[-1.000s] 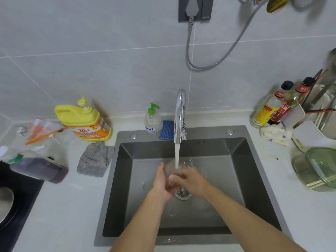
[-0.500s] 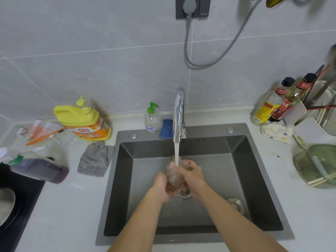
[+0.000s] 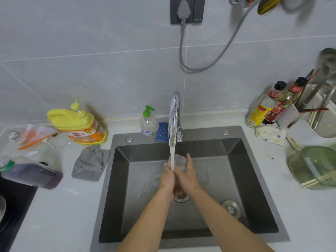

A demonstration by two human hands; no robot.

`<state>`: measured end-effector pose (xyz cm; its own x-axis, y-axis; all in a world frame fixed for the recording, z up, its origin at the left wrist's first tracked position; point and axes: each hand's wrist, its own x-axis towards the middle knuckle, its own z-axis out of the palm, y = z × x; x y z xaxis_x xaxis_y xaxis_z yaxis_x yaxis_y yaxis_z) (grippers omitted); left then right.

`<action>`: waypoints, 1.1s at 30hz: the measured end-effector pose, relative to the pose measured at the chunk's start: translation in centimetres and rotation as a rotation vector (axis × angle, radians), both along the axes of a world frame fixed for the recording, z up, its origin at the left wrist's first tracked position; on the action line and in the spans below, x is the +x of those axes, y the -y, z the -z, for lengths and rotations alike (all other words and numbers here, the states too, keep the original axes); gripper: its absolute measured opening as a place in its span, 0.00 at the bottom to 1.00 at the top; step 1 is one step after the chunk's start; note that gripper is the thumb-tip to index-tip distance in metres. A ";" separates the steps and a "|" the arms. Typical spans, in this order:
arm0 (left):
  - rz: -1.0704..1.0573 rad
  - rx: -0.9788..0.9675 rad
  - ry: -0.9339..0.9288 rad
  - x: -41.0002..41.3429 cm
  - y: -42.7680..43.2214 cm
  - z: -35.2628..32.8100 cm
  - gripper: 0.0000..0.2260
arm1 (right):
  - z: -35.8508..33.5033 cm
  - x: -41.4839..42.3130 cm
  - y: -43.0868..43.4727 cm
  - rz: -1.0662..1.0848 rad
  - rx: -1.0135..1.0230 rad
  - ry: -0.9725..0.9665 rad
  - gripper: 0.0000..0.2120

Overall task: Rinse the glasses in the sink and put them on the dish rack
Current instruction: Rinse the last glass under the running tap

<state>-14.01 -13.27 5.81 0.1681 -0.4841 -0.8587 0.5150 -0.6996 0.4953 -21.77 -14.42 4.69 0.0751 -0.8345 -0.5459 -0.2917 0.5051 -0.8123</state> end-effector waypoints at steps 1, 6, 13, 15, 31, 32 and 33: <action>0.018 -0.007 -0.004 0.1 0.0 -0.1 0.31 | -0.3 0.1 0.2 -0.005 -0.017 -0.020 0.42; 0.238 -0.099 0.218 -0.1 0.3 -0.1 0.28 | -0.1 0.0 1.9 0.194 0.347 0.205 0.38; 0.389 -0.141 0.747 0.6 -0.3 -0.2 0.34 | 1.2 -0.1 2.0 0.333 0.573 0.371 0.30; 0.403 -0.141 0.776 1.1 0.1 -0.4 0.25 | 2.1 0.0 1.7 0.379 0.587 0.332 0.33; -0.092 -0.137 -0.128 1.5 -0.7 1.1 0.32 | -1.9 -1.4 -0.3 -0.358 -0.131 -0.107 0.13; -0.117 -0.126 -0.150 1.7 -0.6 1.1 0.29 | -2.0 -1.8 -0.7 -0.445 -0.124 -0.097 0.11; -0.137 -0.104 -0.167 2.0 -0.5 1.0 0.27 | -2.0 -2.4 -0.8 -0.538 -0.134 -0.126 0.08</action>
